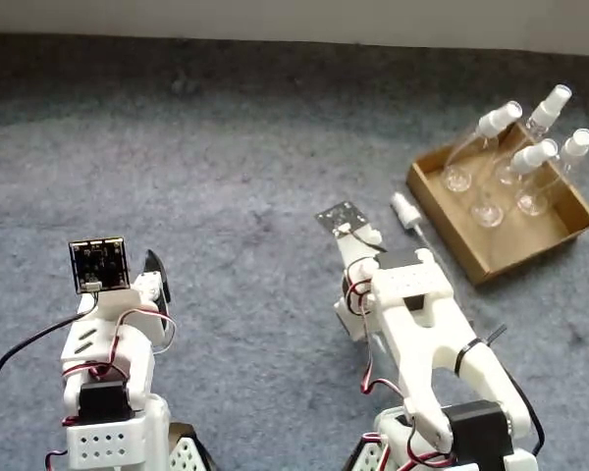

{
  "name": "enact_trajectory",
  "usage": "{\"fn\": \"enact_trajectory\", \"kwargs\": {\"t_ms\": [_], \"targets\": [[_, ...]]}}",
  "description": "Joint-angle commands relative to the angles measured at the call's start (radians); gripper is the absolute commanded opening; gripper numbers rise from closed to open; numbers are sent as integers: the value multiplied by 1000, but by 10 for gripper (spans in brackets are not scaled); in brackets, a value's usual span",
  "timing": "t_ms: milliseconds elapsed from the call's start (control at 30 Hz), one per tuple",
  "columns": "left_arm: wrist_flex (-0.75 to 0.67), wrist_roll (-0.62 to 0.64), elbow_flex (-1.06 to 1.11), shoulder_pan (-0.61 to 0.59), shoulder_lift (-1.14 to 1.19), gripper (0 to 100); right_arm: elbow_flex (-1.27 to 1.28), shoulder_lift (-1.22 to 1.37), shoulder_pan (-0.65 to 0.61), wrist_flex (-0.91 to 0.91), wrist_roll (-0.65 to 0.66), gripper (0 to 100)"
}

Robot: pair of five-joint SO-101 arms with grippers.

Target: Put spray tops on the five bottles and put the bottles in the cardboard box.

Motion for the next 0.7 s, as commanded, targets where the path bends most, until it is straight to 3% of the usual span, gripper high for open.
{"fn": "enact_trajectory", "kwargs": {"t_ms": [0, 133, 267, 433, 667], "targets": [[-18, -8, -27, 15, -10, 66, -4, -7, 13, -18, 11, 296], [-18, -8, -27, 15, -10, 66, -12, 117, 13, -19, 11, 288], [-18, -8, -27, 15, -10, 66, -16, 185, 13, -22, 11, 195], [-18, -8, -27, 15, -10, 66, -18, 185, 13, -41, 11, 189], [-18, -8, -27, 15, -10, 66, -16, 185, 12, -41, 58, 312]]}}
